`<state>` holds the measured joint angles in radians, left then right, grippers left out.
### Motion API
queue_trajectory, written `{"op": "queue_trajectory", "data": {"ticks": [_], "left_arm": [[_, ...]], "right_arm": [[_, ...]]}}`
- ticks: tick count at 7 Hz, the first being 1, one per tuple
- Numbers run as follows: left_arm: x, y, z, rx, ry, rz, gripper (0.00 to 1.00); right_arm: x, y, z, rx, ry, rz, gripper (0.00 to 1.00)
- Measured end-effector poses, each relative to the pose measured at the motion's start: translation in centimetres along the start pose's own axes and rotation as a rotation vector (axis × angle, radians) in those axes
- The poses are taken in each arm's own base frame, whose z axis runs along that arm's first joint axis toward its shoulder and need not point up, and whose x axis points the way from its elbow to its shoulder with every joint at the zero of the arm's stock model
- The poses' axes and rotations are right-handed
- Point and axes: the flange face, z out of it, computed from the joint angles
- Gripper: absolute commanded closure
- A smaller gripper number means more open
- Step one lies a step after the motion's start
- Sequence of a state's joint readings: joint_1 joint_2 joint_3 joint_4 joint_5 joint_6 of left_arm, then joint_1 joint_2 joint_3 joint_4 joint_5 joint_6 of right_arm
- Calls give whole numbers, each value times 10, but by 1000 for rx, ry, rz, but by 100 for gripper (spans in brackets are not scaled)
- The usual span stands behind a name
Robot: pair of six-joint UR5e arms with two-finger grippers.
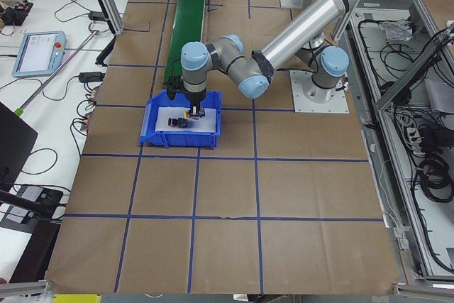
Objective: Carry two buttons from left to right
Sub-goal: 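Lift the yellow button out of the bin with the left gripper, then carry the yellow button to the conveyor and lower it onto the belt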
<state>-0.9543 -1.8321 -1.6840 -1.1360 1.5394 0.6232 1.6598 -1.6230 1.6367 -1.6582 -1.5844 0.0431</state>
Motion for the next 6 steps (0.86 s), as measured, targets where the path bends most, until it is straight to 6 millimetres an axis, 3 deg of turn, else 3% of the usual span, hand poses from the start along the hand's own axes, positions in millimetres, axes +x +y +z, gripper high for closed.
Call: {"op": "queue_trajectory", "data": {"ticks": [1, 2, 4, 6], "left_arm": [[6, -7, -14, 5, 1, 13, 100], [24, -16, -23, 14, -1, 44, 100], [101, -37, -38, 28, -3, 109, 99], [191, -47, -32, 19, 14, 106, 99]], "right_arm": [[0, 0, 0, 0, 0, 0, 0], [0, 0, 0, -1, 0, 0, 0], [0, 0, 0, -1, -1, 0, 0], [0, 0, 1, -1, 0, 0, 0]]}}
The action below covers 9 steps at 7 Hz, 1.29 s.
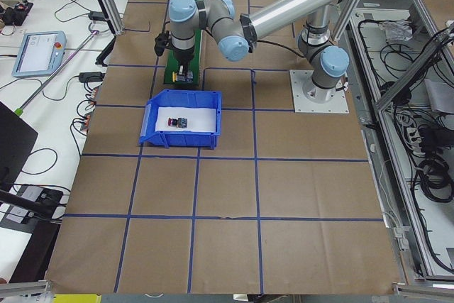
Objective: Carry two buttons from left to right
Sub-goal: 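Carry the yellow button to the conveyor and lower it onto the belt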
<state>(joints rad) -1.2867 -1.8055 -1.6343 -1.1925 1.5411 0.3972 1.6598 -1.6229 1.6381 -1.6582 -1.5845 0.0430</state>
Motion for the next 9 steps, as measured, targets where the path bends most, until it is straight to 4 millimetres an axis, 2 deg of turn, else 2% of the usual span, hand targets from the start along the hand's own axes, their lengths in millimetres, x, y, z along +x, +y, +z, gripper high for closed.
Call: {"op": "queue_trajectory", "data": {"ticks": [1, 2, 3, 6, 7, 8, 9], "left_arm": [[41, -5, 13, -17, 13, -7, 99], [68, -10, 29, -39, 24, -23, 99], [87, -16, 48, -52, 29, -26, 99], [124, -38, 100, -12, 24, -6, 99], [128, -42, 112, -6, 25, -2, 89], [131, -45, 120, -2, 25, 0, 1], [134, -46, 123, -1, 27, 0, 0]], "right_arm": [[0, 0, 0, 0, 0, 0, 0], [0, 0, 0, -1, 0, -2, 0], [0, 0, 1, -1, -1, -3, 0], [1, -2, 2, -3, -3, -5, 0], [1, -2, 2, -3, -3, -5, 0], [1, -2, 2, -4, -3, -5, 0], [1, -2, 2, -5, -2, -5, 0]]}}
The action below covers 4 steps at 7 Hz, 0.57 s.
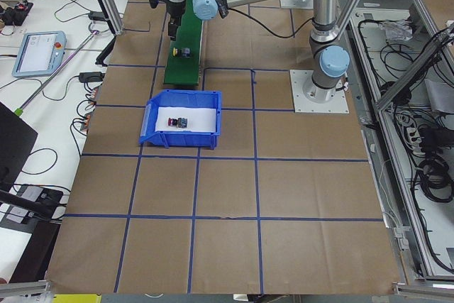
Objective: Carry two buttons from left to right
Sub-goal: 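Release the yellow button and move the left gripper back over the bin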
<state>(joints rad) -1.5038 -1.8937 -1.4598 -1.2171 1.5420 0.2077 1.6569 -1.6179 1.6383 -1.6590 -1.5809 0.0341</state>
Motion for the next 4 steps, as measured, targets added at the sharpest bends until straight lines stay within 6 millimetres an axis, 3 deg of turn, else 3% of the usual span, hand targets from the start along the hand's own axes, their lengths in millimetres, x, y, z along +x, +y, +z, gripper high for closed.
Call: {"op": "queue_trajectory", "data": {"ticks": [1, 4], "left_arm": [[-32, 0, -5, -7, -5, -7, 0], [-156, 17, -5, -25, -18, -30, 0]], "right_arm": [[0, 0, 1, -2, -1, 0, 0], [0, -1, 1, -3, -2, 0, 0]]}}
